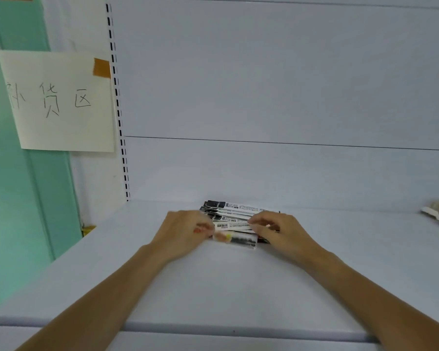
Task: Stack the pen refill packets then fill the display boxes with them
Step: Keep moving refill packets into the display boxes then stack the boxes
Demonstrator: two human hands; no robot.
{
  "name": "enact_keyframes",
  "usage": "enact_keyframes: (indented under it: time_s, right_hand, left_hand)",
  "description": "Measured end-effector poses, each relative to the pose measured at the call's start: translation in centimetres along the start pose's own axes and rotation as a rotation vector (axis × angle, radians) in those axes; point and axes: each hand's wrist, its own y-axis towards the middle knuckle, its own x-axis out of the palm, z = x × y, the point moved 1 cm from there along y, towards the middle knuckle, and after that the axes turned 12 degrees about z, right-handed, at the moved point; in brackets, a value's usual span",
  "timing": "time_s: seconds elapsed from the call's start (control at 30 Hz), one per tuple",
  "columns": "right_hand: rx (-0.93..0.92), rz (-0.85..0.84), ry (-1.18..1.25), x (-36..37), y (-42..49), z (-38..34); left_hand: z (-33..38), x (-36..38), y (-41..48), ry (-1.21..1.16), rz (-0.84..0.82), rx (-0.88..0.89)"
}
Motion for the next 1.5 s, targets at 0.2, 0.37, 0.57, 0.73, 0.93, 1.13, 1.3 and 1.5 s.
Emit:
enact_keyframes:
  time_s: [0.2,0.37,0.57,0.73,0.93,1.13,1.3,1.5]
  right_hand:
    - [-0.142,0.01,-0.404,-1.1,0.0,2.4]
    - [-0.315,0.078,-0.435,-0.5,-0.1,2.0]
    - [-0.381,0.11,-0.551,-0.4,0.6,-0.5]
    - [-0.386,0.112,-0.3,1.4,-0.1,-6.9]
    - [-0.277,0.172,-0.122,0.5,-0.9,-5.7]
    - [0.023,-0.109,-0.633,-2.3,0.2,1.0]
    - [-0.211,-0.022,-0.702,-1.8,0.1,0.5]
    - [-0.149,-0.059,-0.595,-1.1,0.6,0.4]
  left_hand:
    - [-1.8,-0.2,-0.3,-0.185,-0.028,-0.001]
    - [-2.0,-0.3,-0.3,-0.129,0.084,-0.004]
    - [0.6,-1.1,-1.0,-0.328,0.008,-0.133]
    - [3.8,-0.9,0.2,-0.671,-0.162,-0.461]
    - [2.0,-1.5,-0.1,-0.539,-0.091,-0.338]
    - [0.0,-1.8,-1.4,-0.049,-0.204,-0.025]
    - [0.0,-1.8,-1.5,-0.19,-0.319,0.016]
    - [0.1,-1.9,-1.3,-0.246,-0.322,-0.039]
